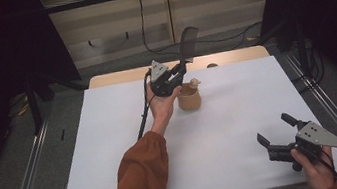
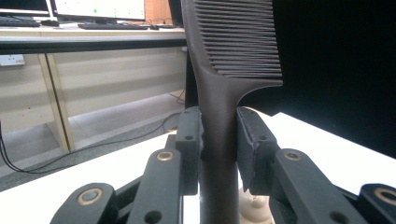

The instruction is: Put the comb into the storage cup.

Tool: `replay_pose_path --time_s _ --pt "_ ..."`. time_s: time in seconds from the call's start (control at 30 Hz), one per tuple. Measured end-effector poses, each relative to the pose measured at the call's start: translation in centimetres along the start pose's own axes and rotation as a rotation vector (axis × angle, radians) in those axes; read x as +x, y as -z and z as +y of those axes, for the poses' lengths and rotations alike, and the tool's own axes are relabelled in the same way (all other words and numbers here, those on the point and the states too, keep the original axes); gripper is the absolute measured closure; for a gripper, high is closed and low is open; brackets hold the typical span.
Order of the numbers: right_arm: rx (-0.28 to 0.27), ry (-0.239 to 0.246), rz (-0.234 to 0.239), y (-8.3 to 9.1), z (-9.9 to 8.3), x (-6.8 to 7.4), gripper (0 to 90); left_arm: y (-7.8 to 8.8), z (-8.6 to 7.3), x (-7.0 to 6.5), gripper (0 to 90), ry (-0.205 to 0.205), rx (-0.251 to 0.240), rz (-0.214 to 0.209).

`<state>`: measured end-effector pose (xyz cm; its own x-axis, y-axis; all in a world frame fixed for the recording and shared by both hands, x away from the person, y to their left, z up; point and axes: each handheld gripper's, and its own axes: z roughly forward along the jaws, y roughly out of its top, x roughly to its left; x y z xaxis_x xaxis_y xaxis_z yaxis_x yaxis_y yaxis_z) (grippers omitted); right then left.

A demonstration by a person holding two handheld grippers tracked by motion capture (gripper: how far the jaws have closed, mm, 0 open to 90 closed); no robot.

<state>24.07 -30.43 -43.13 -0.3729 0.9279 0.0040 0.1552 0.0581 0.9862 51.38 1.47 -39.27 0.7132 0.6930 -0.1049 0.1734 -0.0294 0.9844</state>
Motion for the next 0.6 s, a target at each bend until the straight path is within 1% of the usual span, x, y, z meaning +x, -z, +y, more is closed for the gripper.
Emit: replay_pose_path --time_s 0.07,0.1,0.17,0.23,0.3,0.37,0.4,0.43,0.47,0.53,0.6 --pt "-0.001 0.001 0.001 0.0 0.0 0.0 0.0 -0.2 -0.1 0.1 72.4 0.0 0.009 -0.007" --pt "-0.001 0.002 0.003 0.0 0.0 0.0 0.0 -0.3 -0.2 0.0 72.4 -0.006 0.008 -0.002" --pt "-0.002 0.002 0.003 0.0 0.0 0.0 0.0 -0.4 -0.4 -0.1 72.4 -0.008 0.018 -0.015" --pt "-0.001 0.001 0.003 0.0 0.0 0.0 0.0 -0.6 -0.6 -0.3 72.4 -0.014 0.024 -0.015" --pt "-0.001 0.001 0.004 0.0 0.0 0.0 0.0 -0.7 -0.8 -0.3 72.3 -0.028 0.029 -0.032" --pt "0.0 0.0 0.005 0.0 0.0 0.0 0.0 -0.8 -1.1 -0.5 72.4 -0.025 0.035 -0.031" --pt "-0.001 0.002 0.005 0.0 0.0 0.0 0.0 -0.8 -1.2 -0.5 72.3 -0.025 0.037 -0.04" --pt "0.0 0.001 0.005 0.0 0.0 0.0 0.0 -0.9 -1.2 -0.6 72.3 -0.031 0.049 -0.042" --pt "0.0 0.0 0.005 0.0 0.0 0.0 0.0 -0.9 -1.3 -0.7 72.3 -0.029 0.049 -0.037" --pt "0.0 0.001 0.006 0.1 0.0 0.0 0.0 -0.9 -1.3 -0.7 72.3 -0.035 0.058 -0.043" --pt "-0.001 0.002 0.006 0.1 0.0 0.1 0.0 -0.8 -1.3 -0.6 72.4 -0.03 0.063 -0.041"
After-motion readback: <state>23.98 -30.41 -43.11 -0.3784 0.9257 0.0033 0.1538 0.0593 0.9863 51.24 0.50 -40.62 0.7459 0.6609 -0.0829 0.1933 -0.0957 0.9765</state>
